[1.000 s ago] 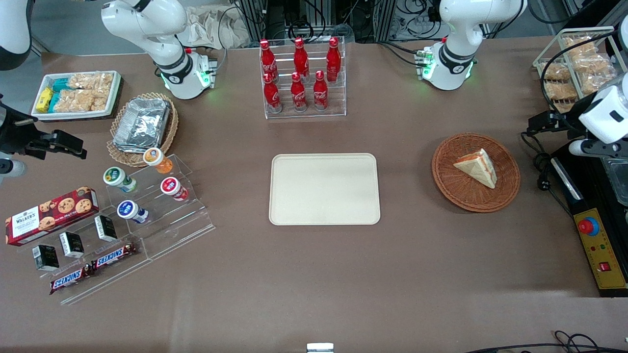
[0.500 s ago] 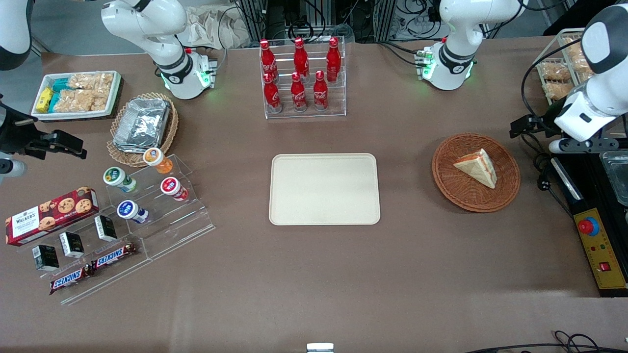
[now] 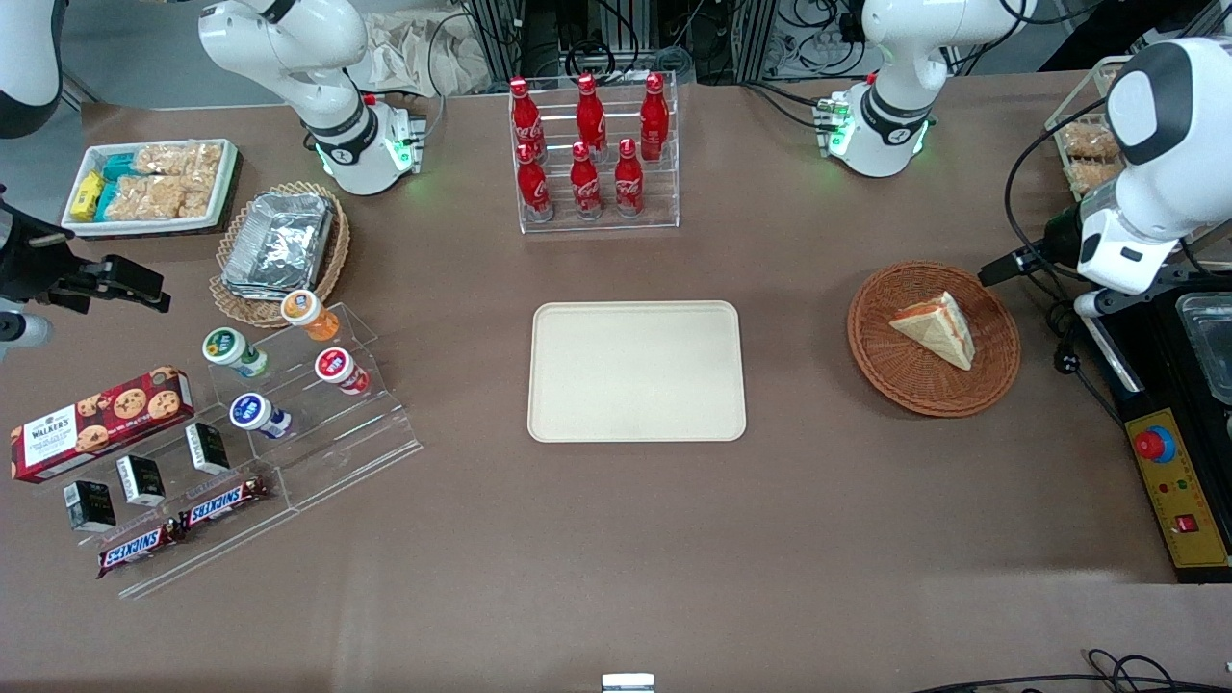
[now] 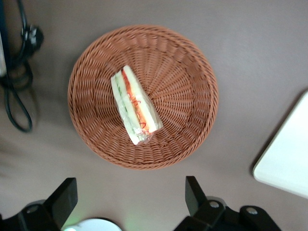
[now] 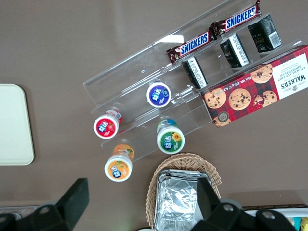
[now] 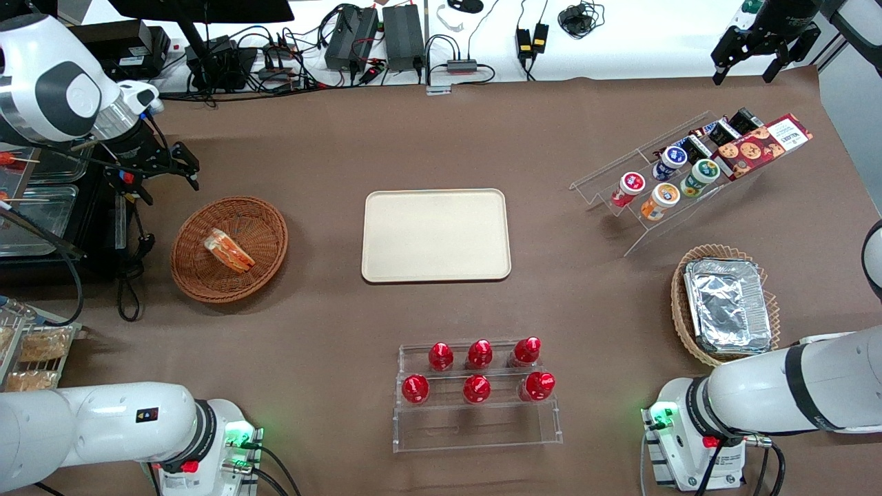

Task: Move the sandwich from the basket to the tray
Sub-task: 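Move the left gripper over the wicker basket above the sandwich, then lower the left gripper and grasp the wrapped sandwich in the basket, then lift the sandwich out of the basket with the left gripper, then carry the sandwich over the cream tray and lower it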

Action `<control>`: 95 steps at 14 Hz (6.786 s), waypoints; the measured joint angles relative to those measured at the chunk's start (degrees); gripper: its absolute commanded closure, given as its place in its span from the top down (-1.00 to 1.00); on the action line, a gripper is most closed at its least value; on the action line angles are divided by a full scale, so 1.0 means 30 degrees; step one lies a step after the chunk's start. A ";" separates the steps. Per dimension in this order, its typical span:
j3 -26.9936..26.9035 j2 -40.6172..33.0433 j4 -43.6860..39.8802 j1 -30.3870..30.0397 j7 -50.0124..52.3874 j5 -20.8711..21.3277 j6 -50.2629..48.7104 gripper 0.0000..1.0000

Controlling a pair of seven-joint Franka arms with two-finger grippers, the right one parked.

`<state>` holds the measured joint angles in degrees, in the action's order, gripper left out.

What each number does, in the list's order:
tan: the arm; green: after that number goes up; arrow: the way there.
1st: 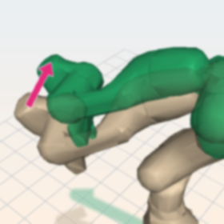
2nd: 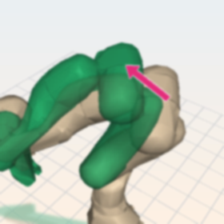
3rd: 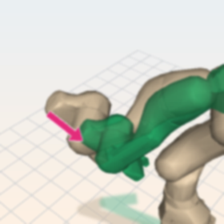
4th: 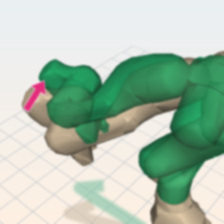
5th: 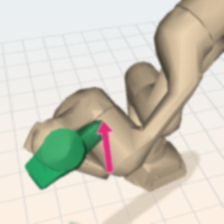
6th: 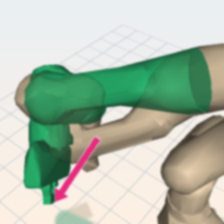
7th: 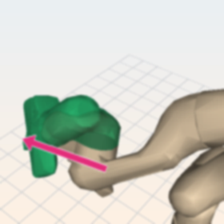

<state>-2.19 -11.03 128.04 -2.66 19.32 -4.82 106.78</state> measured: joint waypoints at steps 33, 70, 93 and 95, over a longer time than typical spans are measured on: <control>-0.1823 0.7396 0.3912 -0.0047 0.1892 -0.8566 0.7835 0.51; 0.6808 0.5554 -0.9430 0.0395 0.4803 -0.3167 -0.8108 -0.32; 0.8514 1.6753 -1.1759 0.6418 0.9282 0.2794 -0.0335 -0.31; 0.8505 1.7051 -1.1760 0.6418 0.8893 0.2833 -0.0335 -0.31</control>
<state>23.33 40.12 92.76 16.60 46.00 3.68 105.78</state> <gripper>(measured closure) 0.652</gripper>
